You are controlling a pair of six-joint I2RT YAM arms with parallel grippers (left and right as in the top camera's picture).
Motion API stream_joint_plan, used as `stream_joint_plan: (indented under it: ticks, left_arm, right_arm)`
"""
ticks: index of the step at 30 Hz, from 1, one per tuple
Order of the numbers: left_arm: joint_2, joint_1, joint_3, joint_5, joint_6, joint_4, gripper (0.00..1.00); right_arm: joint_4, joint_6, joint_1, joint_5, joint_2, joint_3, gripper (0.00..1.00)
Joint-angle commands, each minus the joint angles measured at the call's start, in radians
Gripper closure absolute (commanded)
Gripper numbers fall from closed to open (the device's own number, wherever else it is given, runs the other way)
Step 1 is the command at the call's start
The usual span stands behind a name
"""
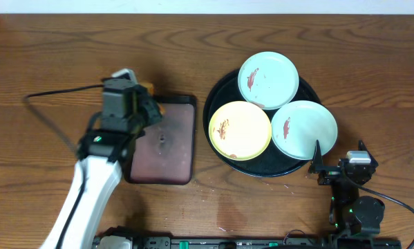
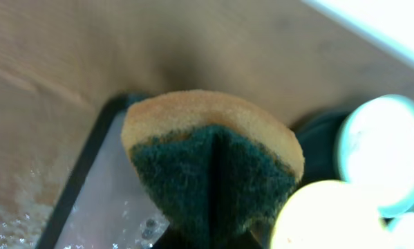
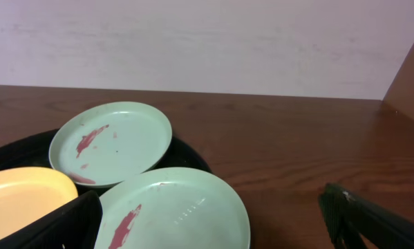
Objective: Clean dirty plates on tray and stack at the side
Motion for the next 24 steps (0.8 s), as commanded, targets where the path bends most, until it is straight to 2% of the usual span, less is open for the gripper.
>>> stream_joint_plan:
  ticks: [1, 6, 10, 16, 20, 24]
  left_arm:
    - [0.121, 0.003, -0.051, 0.002, 0.002, 0.044, 0.93]
    - [0.078, 0.002, -0.033, 0.053, 0.004, 0.132, 0.93]
    - [-0.084, 0.002, -0.031, 0.094, 0.042, 0.219, 0.92]
    - [-0.254, 0.002, -0.043, 0.101, 0.095, 0.194, 0.92]
    - [-0.213, 0.002, -0.117, 0.097, 0.124, 0.17, 0.93]
    - [-0.055, 0.002, -0.237, 0.09, 0.124, 0.246, 0.92]
  right_arm:
    - [-0.005, 0.016, -0.005, 0.007, -0.002, -0.001, 0.01]
    - [-0.005, 0.016, -0.005, 0.006, -0.002, -0.001, 0.01]
    - [-0.005, 0.016, -0.005, 0.006, -0.002, -0.001, 0.01]
    - [-0.005, 0.016, -0.005, 0.007, -0.002, -0.001, 0.01]
    - [-0.005, 0.016, -0.005, 0.007, -0.002, -0.001, 0.01]
    - [-0.005, 0.016, -0.005, 0.006, -0.002, -0.001, 0.01]
